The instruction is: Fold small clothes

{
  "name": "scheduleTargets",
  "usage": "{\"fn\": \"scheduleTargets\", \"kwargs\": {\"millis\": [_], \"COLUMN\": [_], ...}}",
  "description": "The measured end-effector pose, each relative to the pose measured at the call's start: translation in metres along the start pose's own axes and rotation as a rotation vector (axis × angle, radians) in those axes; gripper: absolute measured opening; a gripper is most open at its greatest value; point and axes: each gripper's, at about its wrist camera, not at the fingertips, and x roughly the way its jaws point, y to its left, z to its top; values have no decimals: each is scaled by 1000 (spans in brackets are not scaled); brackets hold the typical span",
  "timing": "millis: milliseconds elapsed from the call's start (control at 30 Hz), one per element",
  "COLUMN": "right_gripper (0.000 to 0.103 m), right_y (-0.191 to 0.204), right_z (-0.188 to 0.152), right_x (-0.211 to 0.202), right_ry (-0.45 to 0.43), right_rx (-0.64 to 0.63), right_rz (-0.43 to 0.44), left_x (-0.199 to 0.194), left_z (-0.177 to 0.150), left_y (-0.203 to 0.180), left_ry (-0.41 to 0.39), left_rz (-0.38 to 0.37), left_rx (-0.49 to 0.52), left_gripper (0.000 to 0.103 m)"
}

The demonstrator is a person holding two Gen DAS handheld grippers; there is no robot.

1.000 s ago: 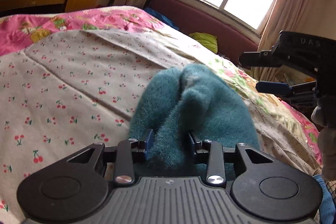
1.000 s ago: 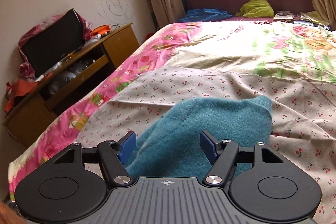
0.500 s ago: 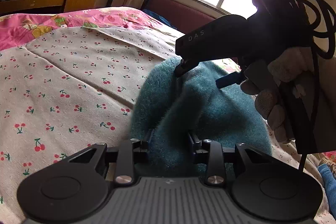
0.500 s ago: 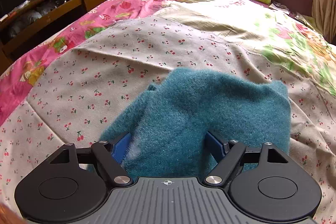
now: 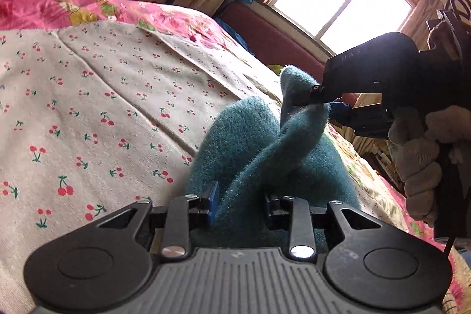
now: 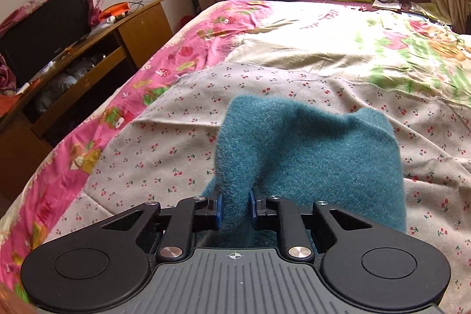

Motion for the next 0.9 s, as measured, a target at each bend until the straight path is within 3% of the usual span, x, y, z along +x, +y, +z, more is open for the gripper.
{"fn": "scheduleTargets", "kwargs": {"millis": [133, 400, 533, 700, 800, 900], "right_gripper": [18, 20, 40, 39, 40, 39], "right_y": [22, 47, 45, 17, 5, 5], "right_z": [-10, -35, -33, -20, -13, -5], "right_x": [38, 76, 68, 14, -8, 7], "right_ry": [26, -8, -7, -60, -143, -131], "right_rx": [-15, -121, -101, -18, -48, -71], "right_rz": [-21, -55, 12, 124, 83, 44], "left_x": [4, 9, 10, 13, 13, 12], "left_z": [-1, -2, -2, -2, -3, -3], "left_y": [12, 25, 24, 29, 25, 26], "left_ry": [26, 32, 39, 52, 49, 50], "left_rz": [37, 80, 94, 72, 89, 86], "left_rx": [-63, -116, -106, -143, -114, -121], "left_gripper": [37, 37, 37, 37, 37, 37]}}
